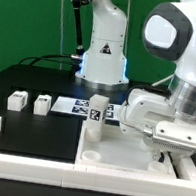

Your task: Assemble square table

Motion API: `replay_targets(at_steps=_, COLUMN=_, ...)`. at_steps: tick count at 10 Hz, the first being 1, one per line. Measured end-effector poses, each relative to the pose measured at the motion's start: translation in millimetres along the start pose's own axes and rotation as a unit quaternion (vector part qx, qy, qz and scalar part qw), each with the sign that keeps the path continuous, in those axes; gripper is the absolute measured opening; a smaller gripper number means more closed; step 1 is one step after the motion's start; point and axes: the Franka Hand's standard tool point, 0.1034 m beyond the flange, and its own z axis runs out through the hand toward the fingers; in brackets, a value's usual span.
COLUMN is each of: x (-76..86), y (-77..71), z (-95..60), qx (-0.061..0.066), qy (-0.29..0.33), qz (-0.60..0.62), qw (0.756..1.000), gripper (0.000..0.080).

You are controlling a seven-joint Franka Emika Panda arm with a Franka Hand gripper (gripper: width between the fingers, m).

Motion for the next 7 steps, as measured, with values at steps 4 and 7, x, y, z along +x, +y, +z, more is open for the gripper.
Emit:
replay_targets(at_steps=4, x=-2.5, y=-22.3, z=-0.8, qx=0.013, qy=0.001, qz=0.011, qw=1.000, gripper=0.0457)
replay_targets(at_steps=7, x=-3.5, y=-30.0, z=-0.3, qx=0.016, qy=0.001, qz=0.016, qw=1.000, gripper=0.0635)
